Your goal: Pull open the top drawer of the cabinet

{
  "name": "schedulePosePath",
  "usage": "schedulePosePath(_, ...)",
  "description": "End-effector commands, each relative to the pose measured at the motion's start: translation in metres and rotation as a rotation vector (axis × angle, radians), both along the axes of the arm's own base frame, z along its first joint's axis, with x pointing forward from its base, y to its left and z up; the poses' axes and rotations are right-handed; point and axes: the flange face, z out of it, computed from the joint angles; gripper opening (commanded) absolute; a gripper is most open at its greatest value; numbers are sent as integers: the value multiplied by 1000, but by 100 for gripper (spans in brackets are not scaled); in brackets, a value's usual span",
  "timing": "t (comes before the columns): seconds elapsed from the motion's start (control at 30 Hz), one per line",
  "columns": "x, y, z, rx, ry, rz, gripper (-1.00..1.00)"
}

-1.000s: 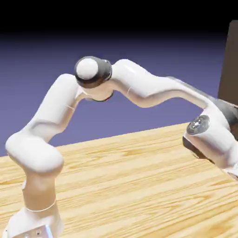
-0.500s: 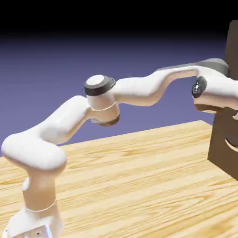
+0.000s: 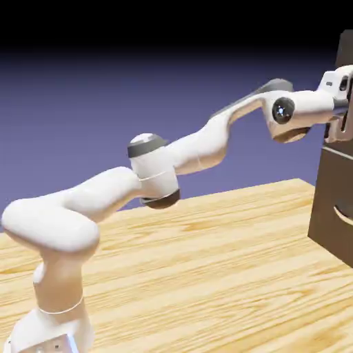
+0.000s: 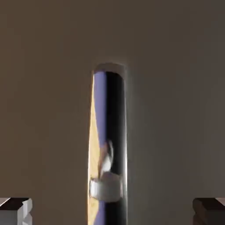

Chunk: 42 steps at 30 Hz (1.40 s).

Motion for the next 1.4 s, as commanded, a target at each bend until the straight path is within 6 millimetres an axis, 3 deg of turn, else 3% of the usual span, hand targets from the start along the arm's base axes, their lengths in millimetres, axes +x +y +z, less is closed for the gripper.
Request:
schedulePosePath(0.0, 4, 0, 0, 0, 0, 0, 0)
schedulePosePath(0.13, 17, -1, -3, 1, 1, 1, 0)
schedulePosePath(0.17, 17, -1, -3, 1, 1, 1, -100)
schedulePosePath(0.43, -10, -1, -3, 1, 1, 1, -100)
schedulePosePath(0.73, -60, -1, -3, 1, 1, 1, -100)
schedulePosePath(1.03, -128, -1, -3, 1, 1, 1, -100)
schedulePosePath(1.37, -224, -1, -3, 1, 1, 1, -100)
